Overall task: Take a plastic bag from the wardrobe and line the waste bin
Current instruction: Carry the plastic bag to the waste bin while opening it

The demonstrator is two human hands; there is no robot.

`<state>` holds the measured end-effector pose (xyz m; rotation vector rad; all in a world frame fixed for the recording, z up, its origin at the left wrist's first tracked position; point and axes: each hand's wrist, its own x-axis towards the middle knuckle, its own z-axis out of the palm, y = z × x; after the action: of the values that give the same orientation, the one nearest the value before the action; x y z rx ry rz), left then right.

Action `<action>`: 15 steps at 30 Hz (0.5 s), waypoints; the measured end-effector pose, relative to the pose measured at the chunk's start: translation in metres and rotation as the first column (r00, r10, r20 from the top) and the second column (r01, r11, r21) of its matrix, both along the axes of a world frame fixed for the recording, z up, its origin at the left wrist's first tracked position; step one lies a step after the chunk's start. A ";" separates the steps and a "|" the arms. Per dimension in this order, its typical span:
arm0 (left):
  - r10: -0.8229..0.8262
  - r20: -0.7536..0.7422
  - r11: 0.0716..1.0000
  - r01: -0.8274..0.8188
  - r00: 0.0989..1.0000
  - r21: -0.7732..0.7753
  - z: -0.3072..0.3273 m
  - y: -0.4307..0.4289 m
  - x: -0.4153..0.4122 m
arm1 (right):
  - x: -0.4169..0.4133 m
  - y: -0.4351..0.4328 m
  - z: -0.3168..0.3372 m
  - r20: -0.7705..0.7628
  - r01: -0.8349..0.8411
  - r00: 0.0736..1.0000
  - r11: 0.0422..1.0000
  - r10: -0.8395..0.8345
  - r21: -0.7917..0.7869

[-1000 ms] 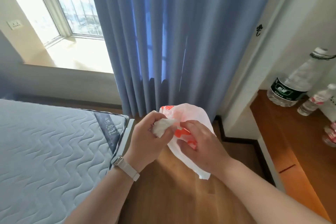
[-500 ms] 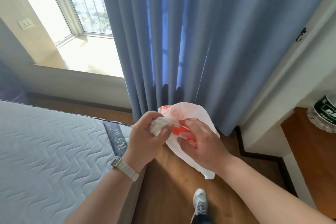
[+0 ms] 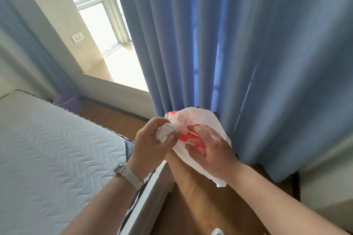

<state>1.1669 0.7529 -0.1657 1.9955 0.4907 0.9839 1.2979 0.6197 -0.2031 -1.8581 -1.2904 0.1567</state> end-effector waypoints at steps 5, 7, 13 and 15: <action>0.105 0.020 0.994 -0.105 0.994 0.014 0.001 0.020 0.024 | 0.038 0.038 0.002 0.024 -0.111 0.994 0.994 0.110 0.010; 0.158 0.030 0.987 -0.158 0.987 0.012 0.001 0.033 0.029 | 0.047 0.054 0.002 0.033 -0.159 0.987 0.987 0.159 -0.002; 0.244 0.037 0.970 -0.244 0.969 0.005 -0.006 0.084 0.045 | 0.075 0.115 -0.006 0.058 -0.255 0.965 0.967 0.254 -0.001; 0.253 0.050 0.967 -0.253 0.966 -0.015 -0.010 0.106 0.051 | 0.083 0.139 -0.008 0.076 -0.272 0.960 0.962 0.271 0.009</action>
<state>1.2179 0.8588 -0.1762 1.9260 0.7340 1.1830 1.3814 0.7591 -0.2113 -1.6770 -1.5914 0.2217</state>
